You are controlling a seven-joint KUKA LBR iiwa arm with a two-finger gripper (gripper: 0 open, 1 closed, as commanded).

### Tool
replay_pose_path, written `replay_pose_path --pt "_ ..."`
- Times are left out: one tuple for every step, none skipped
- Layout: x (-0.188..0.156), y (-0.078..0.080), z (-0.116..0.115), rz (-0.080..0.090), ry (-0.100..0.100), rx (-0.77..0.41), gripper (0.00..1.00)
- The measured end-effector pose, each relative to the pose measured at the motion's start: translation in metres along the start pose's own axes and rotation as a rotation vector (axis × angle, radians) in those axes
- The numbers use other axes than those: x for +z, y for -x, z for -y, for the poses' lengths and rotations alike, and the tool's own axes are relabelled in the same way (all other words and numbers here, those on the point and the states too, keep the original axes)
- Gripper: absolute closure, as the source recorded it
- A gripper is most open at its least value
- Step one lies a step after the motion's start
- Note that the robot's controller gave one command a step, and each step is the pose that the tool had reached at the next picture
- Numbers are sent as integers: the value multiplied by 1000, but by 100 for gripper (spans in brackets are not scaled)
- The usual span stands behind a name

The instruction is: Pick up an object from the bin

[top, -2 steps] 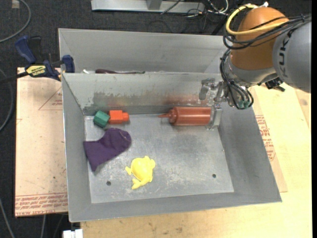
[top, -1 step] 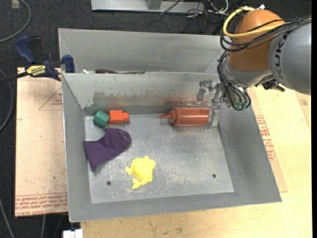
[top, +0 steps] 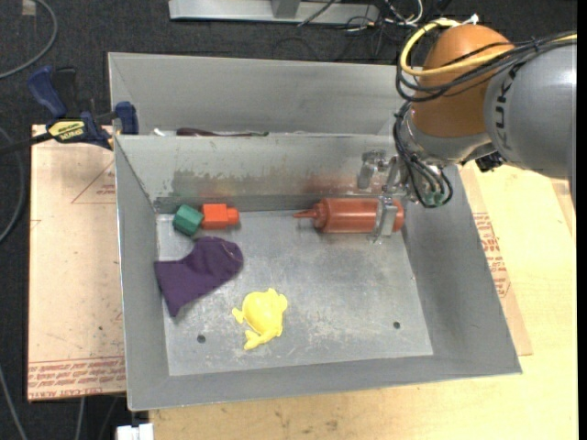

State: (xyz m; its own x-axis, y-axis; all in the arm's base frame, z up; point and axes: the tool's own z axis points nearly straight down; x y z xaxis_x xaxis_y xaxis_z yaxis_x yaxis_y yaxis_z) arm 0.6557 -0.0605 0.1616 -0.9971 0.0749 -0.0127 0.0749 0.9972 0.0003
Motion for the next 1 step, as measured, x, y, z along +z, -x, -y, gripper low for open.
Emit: replay_pose_path --pt "42 -3 -5 6 1 42 0"
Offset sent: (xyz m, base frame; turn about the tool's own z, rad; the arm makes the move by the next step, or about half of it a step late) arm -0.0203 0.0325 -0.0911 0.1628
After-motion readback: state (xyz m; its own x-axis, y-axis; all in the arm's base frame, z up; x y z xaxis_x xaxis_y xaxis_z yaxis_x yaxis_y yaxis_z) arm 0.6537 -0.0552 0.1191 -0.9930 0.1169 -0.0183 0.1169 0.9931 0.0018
